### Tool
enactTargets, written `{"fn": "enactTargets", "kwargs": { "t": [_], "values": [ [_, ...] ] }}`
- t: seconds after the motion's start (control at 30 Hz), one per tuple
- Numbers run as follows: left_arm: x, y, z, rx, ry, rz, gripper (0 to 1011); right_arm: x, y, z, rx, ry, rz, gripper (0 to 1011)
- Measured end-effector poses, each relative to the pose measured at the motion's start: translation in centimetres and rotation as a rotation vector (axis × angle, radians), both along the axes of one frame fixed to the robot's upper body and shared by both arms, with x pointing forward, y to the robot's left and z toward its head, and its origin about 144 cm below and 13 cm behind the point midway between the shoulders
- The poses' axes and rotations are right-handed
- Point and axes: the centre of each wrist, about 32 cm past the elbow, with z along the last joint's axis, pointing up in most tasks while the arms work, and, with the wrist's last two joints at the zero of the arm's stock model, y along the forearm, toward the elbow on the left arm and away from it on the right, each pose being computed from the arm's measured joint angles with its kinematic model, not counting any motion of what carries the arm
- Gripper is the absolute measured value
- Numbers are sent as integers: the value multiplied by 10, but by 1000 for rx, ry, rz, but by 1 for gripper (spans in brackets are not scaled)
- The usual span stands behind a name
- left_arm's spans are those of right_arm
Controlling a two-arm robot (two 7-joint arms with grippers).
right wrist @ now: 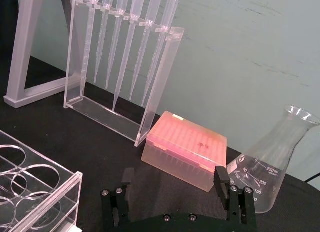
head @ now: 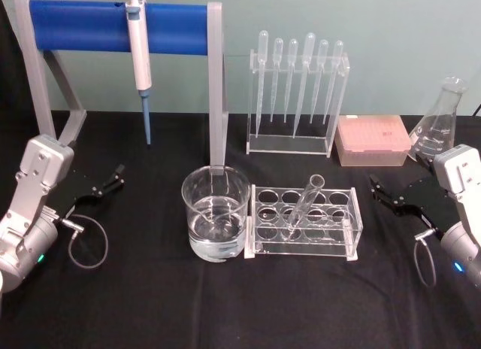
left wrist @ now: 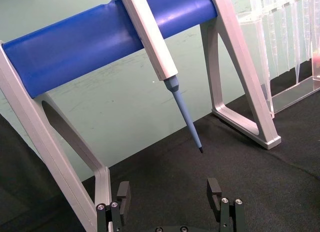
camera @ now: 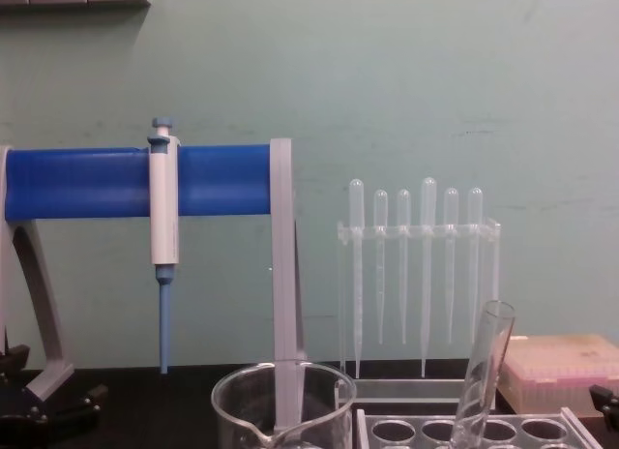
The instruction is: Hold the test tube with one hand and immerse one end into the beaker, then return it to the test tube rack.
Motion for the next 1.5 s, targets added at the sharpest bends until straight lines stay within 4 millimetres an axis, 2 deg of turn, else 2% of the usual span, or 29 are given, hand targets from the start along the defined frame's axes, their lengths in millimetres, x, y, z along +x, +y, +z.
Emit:
{"fn": "enactTargets", "kwargs": {
  "t": [0.97, 1.17, 1.37, 1.5],
  "values": [
    [0, 0, 0, 0, 0, 0, 1000, 1, -1, 1, 5, 0, 1, 1002],
    [0, 0, 0, 0, 0, 0, 1000, 2, -7, 26, 79, 14, 52, 1000],
    [0, 0, 0, 0, 0, 0, 1000, -10, -25, 49, 142, 93, 173, 1002],
    [0, 0, 0, 0, 0, 0, 1000, -21, -37, 58, 167, 146, 272, 1002]
  ]
}}
